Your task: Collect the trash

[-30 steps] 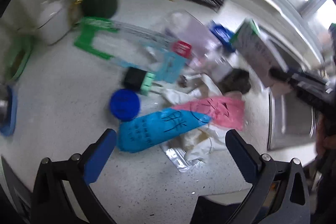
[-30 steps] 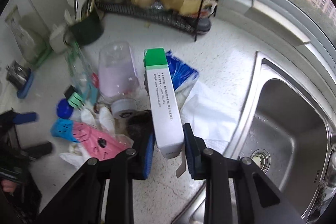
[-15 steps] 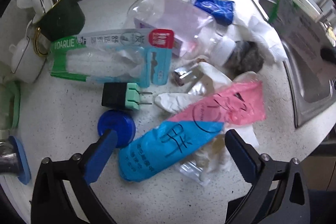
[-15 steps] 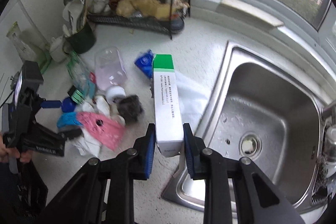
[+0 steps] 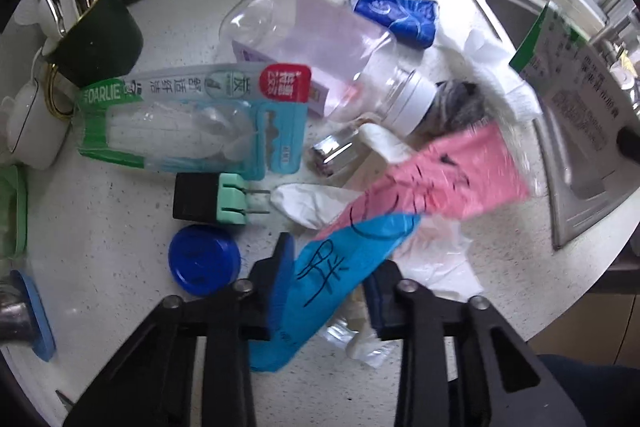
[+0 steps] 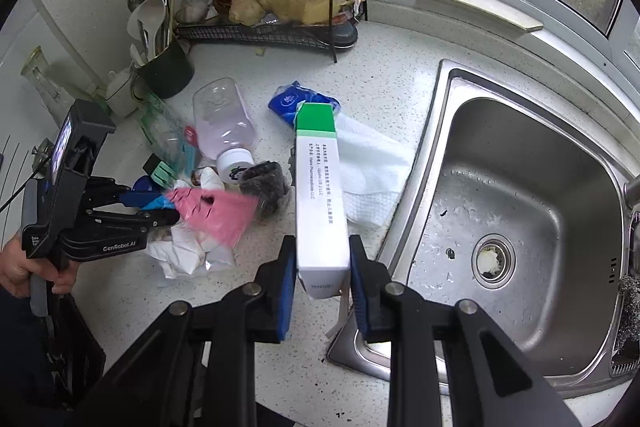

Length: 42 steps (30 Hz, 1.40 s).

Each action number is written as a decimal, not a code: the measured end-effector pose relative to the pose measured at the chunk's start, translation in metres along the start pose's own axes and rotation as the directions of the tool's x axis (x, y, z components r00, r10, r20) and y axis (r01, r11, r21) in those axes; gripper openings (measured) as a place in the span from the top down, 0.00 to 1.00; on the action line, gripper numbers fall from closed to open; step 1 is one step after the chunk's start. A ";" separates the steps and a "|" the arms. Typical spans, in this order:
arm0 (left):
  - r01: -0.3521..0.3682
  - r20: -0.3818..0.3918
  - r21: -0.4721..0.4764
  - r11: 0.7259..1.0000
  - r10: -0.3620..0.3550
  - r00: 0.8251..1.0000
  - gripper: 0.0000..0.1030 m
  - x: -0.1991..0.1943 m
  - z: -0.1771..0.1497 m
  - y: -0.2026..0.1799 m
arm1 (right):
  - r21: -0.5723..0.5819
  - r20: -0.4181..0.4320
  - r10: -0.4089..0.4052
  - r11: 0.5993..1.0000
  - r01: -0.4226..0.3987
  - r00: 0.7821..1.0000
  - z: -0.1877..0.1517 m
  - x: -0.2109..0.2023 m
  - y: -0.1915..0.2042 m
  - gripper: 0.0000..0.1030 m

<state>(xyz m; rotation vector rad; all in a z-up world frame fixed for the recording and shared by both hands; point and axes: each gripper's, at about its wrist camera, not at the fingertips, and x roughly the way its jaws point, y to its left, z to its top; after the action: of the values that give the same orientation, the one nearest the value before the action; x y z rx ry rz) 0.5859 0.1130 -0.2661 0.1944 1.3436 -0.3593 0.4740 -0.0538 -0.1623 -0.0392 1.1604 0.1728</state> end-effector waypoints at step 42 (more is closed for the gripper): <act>0.038 0.386 -0.247 0.968 0.062 0.920 0.87 -0.180 -0.216 -0.258 | -0.099 0.208 0.086 0.993 -0.066 0.974 -0.207 -0.178 -0.047 0.78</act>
<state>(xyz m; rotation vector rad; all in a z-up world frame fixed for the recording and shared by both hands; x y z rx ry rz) 0.2621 -0.0271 -0.1208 -0.0796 0.9775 -0.2003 0.2244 -0.1454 -0.0848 -0.0558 0.9408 0.2910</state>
